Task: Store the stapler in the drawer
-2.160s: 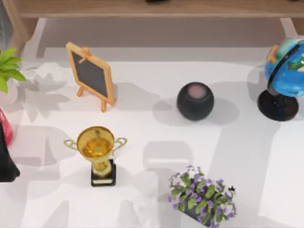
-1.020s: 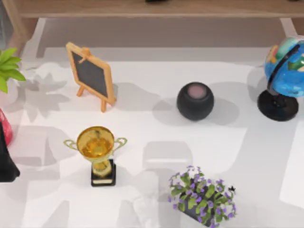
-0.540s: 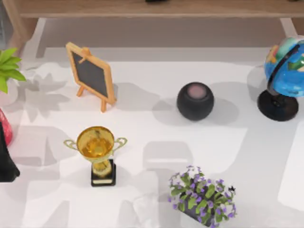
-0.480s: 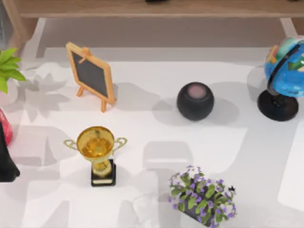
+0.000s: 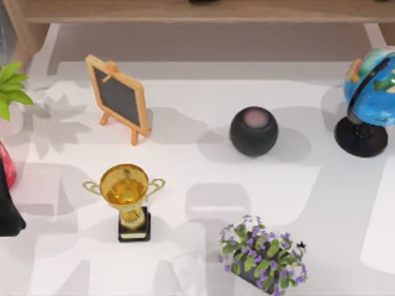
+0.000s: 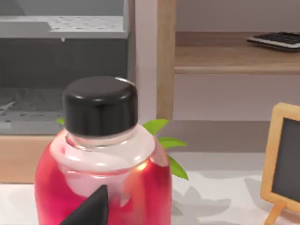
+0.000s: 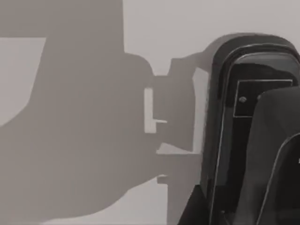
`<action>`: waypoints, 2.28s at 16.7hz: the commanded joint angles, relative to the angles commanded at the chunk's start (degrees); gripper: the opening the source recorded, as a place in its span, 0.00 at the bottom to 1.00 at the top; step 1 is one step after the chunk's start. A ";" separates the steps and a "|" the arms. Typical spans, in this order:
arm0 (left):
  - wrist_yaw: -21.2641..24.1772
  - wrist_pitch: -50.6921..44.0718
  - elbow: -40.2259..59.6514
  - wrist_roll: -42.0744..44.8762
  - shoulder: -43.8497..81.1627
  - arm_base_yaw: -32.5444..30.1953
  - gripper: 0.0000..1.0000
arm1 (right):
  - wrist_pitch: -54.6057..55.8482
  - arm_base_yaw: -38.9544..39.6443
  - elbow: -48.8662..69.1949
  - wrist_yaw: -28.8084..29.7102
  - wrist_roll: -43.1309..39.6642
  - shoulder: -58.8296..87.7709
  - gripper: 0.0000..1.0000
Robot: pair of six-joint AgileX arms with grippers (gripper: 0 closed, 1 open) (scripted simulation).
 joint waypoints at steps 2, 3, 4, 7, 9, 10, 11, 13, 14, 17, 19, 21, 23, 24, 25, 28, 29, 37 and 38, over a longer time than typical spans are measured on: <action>0.00 0.00 0.00 0.00 0.00 0.00 1.00 | 0.00 0.00 0.00 0.00 0.00 0.00 0.75; 0.00 0.00 0.00 0.00 0.00 0.00 1.00 | 0.00 0.00 0.00 0.00 0.00 0.00 0.83; 0.00 0.00 0.00 0.00 0.00 0.00 1.00 | 0.00 0.00 0.00 0.00 0.00 0.00 0.90; 0.00 0.00 0.00 0.00 0.00 0.00 1.00 | 0.00 0.00 0.00 0.00 0.00 0.00 1.00; 0.00 0.00 0.00 0.00 0.00 0.00 1.00 | 0.00 0.00 0.00 0.00 0.00 0.00 1.00; 0.00 0.00 0.00 0.00 0.00 0.00 1.00 | 0.00 0.00 0.00 0.00 0.00 0.00 1.00; 0.00 0.00 0.00 0.00 0.00 0.00 1.00 | 0.00 0.00 0.00 0.00 0.00 0.00 1.00; 0.00 0.00 0.00 0.00 0.00 0.00 1.00 | 0.00 0.00 0.00 0.00 0.00 0.00 1.00; 0.00 0.00 0.00 0.00 0.00 0.00 1.00 | -0.01 -0.11 0.01 -0.01 -0.01 0.01 1.00; 0.00 0.00 0.00 0.00 0.00 0.00 1.00 | 0.52 -0.07 -0.67 -0.35 -0.77 -1.10 1.00; 0.00 0.00 0.00 0.00 0.00 0.00 1.00 | 2.53 -0.16 -2.60 -1.37 -2.93 -4.18 1.00; 0.00 0.00 0.00 0.00 0.00 0.00 1.00 | 6.16 -0.57 -5.36 -2.85 -5.94 -8.30 1.00; 0.00 0.00 0.00 0.00 0.00 0.00 1.00 | 11.49 -1.56 -8.86 -4.64 -9.54 -12.92 1.00; 0.00 0.00 0.00 0.00 0.00 0.00 1.00 | 14.93 -2.49 -11.00 -5.61 -11.55 -15.26 1.00; 0.00 0.00 0.00 0.00 0.00 0.00 1.00 | 18.64 -3.60 -13.30 -6.58 -13.64 -17.55 1.00; 0.00 0.00 0.00 0.00 0.00 0.00 1.00 | 31.82 -8.26 -21.55 -9.56 -20.36 -23.88 1.00; 0.00 0.00 0.00 0.00 0.00 0.00 1.00 | 36.74 -10.10 -24.68 -10.57 -22.72 -25.80 1.00; 0.00 0.00 0.00 0.00 0.00 0.00 1.00 | 82.58 -25.26 -55.56 -19.17 -42.40 -35.85 1.00; 0.00 0.00 0.00 0.00 0.00 0.00 1.00 | 88.65 -26.71 -59.88 -20.35 -44.77 -36.42 1.00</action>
